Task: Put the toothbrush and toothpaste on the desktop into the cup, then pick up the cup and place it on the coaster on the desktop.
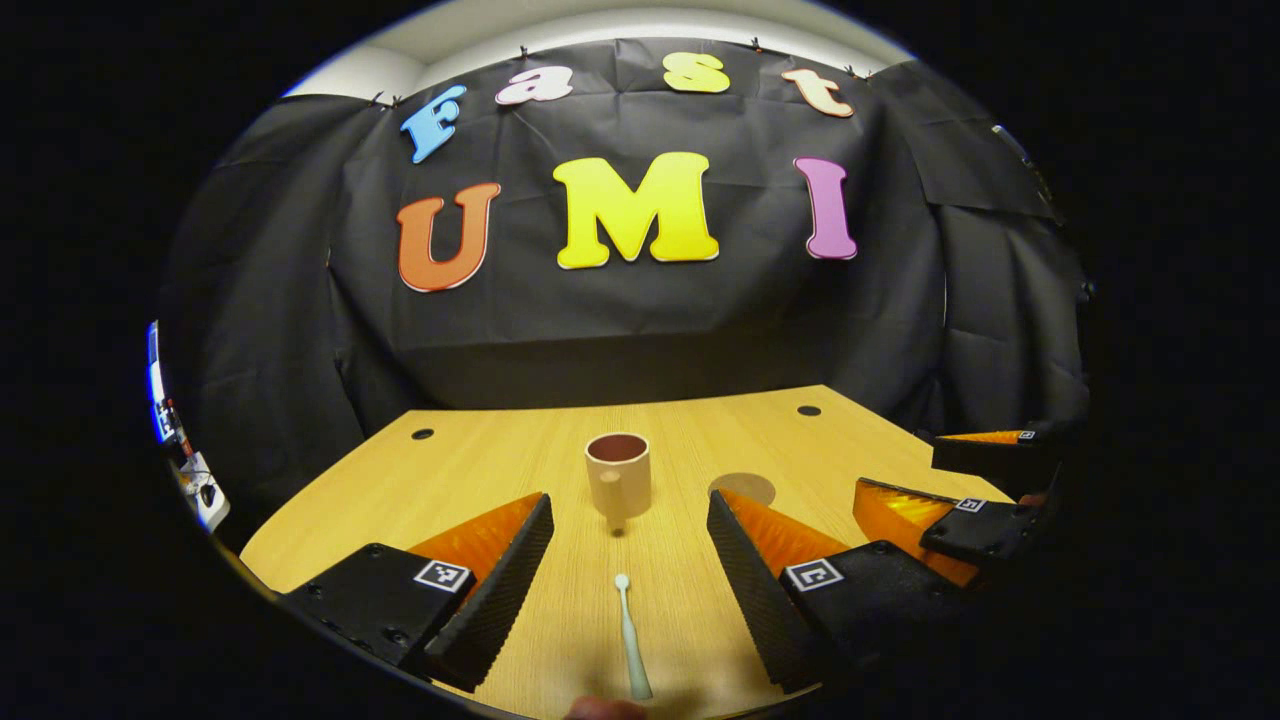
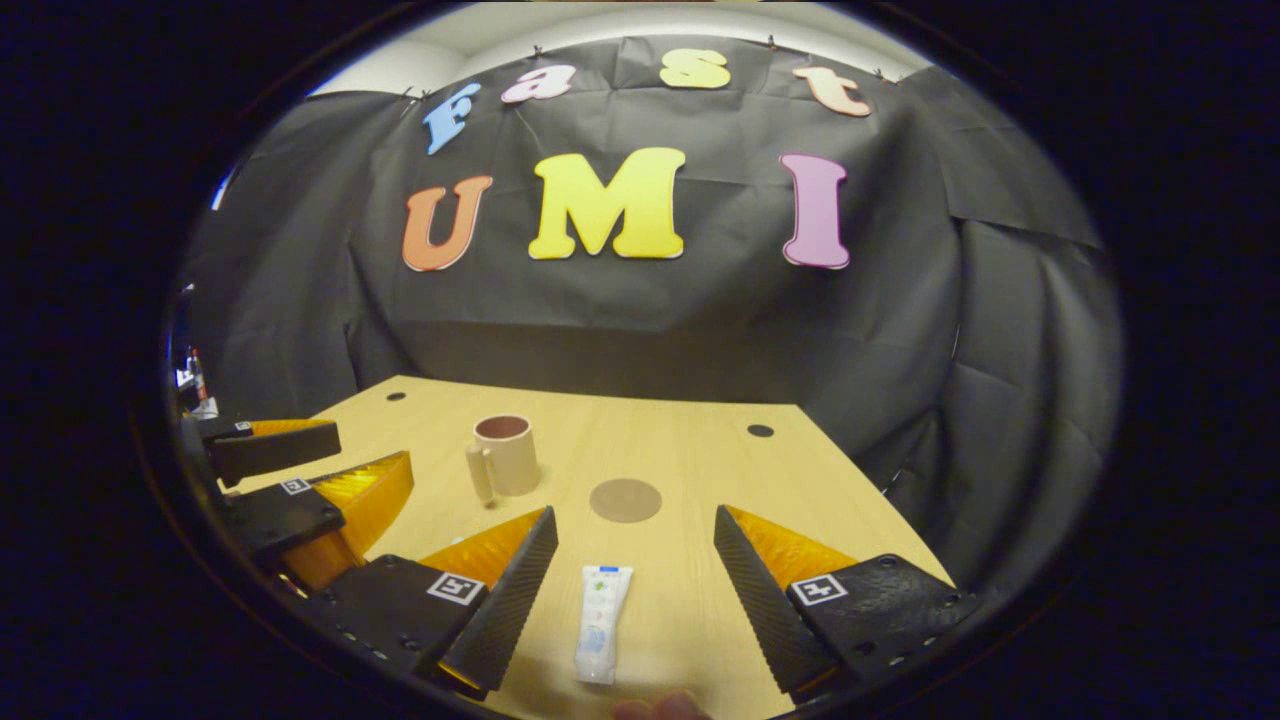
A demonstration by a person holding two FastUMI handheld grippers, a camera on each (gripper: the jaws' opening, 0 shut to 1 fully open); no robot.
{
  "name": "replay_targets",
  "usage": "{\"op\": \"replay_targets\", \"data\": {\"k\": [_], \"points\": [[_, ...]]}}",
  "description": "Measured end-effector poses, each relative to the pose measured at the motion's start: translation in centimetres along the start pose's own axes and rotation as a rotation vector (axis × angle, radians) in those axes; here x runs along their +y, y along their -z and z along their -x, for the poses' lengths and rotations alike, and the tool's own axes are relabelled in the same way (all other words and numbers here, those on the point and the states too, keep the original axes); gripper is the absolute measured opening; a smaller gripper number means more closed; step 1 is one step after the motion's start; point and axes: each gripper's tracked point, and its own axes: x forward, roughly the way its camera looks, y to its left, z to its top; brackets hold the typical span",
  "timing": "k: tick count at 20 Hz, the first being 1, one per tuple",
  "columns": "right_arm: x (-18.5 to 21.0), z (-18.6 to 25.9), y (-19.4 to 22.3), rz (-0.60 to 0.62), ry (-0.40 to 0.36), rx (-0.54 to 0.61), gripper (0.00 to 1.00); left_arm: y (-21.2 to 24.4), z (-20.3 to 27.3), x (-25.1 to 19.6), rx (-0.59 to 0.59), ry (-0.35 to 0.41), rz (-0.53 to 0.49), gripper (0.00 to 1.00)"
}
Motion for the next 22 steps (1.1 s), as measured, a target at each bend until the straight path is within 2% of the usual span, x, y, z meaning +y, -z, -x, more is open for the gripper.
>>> {"op": "replay_targets", "data": {"k": [8,9,10,11,12,18,22], "points": [[1.3,-1.6,5.7,0.010,-0.032,0.140,0.95,6.5,-1.5,0.3,0.165,-0.011,0.038,0.98],[1.3,-1.8,6.4,0.014,-0.035,0.154,0.98,7.2,-1.7,0.3,0.182,-0.012,0.043,0.98],[1.4,-1.9,6.9,0.019,-0.039,0.168,0.95,7.9,-1.7,0.4,0.200,-0.012,0.048,0.99],[1.5,-2.1,7.2,0.021,-0.042,0.177,0.98,8.4,-1.8,0.4,0.213,-0.013,0.053,0.98],[1.6,-2.3,7.4,0.024,-0.043,0.182,0.95,8.9,-2.0,0.4,0.223,-0.012,0.058,0.99],[2.0,-3.3,9.6,0.020,-0.048,0.253,0.95,12.1,-3.3,0.9,0.316,-0.019,0.061,0.98],[2.1,-3.8,10.2,0.020,-0.050,0.280,0.95,14.0,-4.4,0.8,0.375,-0.018,0.075,0.89]]}}
